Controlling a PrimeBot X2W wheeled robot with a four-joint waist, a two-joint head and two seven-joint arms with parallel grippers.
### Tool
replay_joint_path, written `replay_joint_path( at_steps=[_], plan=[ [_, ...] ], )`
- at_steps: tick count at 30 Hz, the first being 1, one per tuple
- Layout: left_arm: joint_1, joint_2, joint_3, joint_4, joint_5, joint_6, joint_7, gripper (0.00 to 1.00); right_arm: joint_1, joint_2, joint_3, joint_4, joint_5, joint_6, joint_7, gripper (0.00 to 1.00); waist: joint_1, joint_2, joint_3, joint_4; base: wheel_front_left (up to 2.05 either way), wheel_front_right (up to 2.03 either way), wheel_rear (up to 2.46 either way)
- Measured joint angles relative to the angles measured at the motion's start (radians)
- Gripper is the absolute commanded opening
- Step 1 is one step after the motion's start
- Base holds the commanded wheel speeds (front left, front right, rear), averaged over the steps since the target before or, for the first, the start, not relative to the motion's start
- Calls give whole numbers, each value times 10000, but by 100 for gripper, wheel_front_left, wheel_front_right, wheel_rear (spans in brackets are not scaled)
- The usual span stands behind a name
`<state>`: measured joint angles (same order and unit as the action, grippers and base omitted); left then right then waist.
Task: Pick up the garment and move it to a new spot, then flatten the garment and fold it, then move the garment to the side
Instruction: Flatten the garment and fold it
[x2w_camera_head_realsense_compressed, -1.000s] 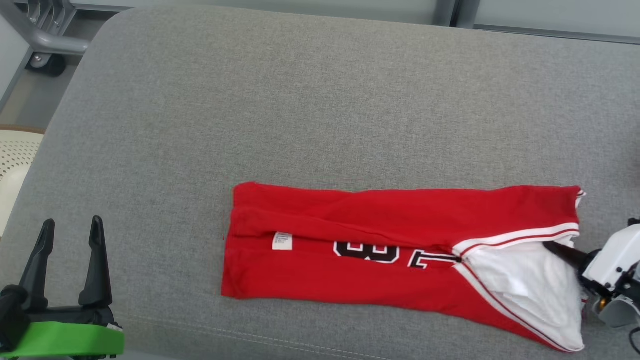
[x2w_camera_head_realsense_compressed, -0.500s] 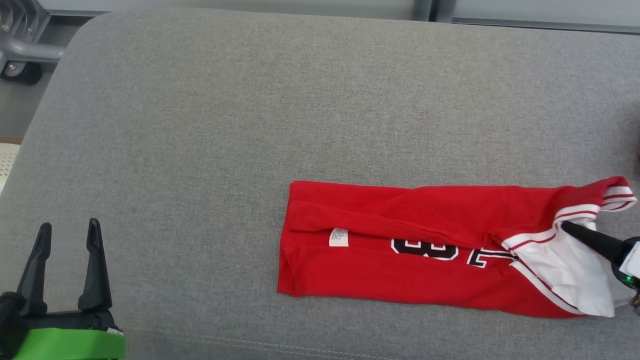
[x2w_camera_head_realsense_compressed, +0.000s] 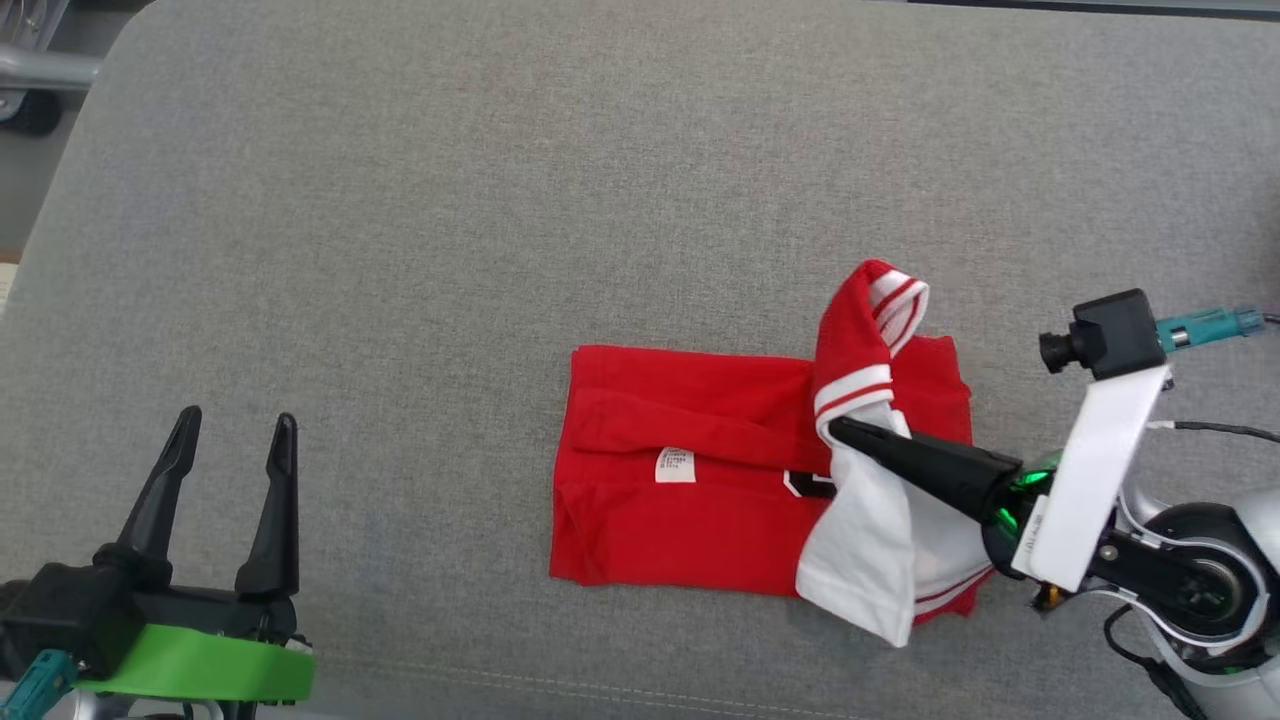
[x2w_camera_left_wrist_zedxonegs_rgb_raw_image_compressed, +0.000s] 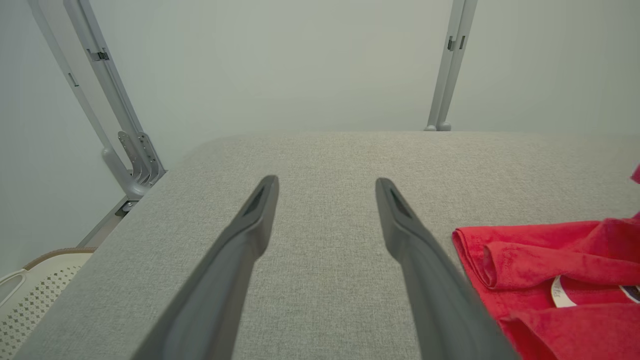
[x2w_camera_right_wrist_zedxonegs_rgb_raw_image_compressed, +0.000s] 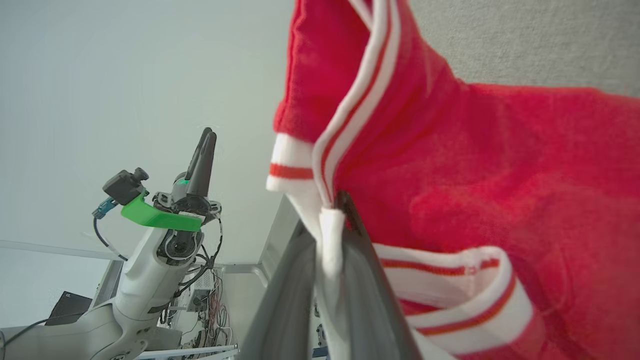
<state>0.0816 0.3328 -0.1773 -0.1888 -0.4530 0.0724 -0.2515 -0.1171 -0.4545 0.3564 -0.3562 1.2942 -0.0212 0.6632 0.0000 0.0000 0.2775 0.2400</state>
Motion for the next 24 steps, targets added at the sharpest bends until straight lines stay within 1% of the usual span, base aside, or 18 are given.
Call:
replay_joint_path(
  at_steps=[4,5,10,15,19,20,21,22,24],
  plan=[
    [-265,-198,-247,199,0,-102,0,100,-450,556,589,272,-936,-347,-313,0,0,0,117,248,0,0,0],
    [-265,-198,-247,199,0,-102,0,100,-450,556,589,272,-936,-347,-313,0,0,0,117,248,0,0,0],
    [-407,-443,-512,518,0,-186,0,100,-695,1206,1373,1053,-1682,-675,-439,0,0,0,193,649,0,0,0],
    [-594,-619,-608,757,0,-198,0,100,-1147,1760,1657,1883,-2228,-844,-717,0,0,0,240,1083,0,0,0],
    [-628,-711,-652,932,0,-199,0,100,-1464,2201,1747,2546,-2483,-876,-915,0,0,0,240,1409,0,0,0],
    [-628,-761,-640,1028,0,-198,0,100,-1522,2353,1848,2871,-2594,-880,-922,33,0,0,220,1545,0,0,0],
    [-628,-788,-637,1074,0,-198,0,100,-1527,2420,1879,3033,-2627,-940,-963,78,0,0,205,1604,0,0,0],
    [-628,-811,-635,1108,0,-198,0,100,-1528,2502,1896,3179,-2654,-953,-1014,100,0,0,185,1656,0,0,0],
    [-627,-865,-585,1166,0,-194,-2,100,-1575,2725,1990,3438,-2658,-951,-1057,100,0,0,121,1727,0,0,0]
  ],
)
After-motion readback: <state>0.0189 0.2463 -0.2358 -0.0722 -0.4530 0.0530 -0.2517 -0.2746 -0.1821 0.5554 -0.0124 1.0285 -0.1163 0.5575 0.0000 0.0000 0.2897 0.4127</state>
